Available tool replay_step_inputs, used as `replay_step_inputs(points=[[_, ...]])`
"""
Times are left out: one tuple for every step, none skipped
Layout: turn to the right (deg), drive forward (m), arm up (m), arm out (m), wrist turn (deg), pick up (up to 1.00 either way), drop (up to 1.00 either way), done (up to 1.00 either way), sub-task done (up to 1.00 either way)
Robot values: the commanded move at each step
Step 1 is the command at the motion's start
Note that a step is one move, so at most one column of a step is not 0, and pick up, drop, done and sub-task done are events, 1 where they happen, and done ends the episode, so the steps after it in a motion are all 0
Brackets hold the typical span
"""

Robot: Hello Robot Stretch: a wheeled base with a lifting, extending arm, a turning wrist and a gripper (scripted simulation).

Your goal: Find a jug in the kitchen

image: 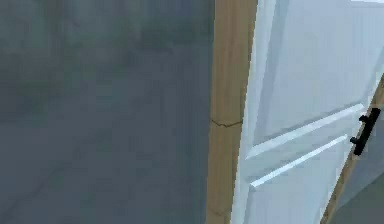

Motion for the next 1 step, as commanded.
replay_step_inputs(points=[[45.0,0.00,0.00,0.00,0.0,0.00,0.00,0.00,0.00]])
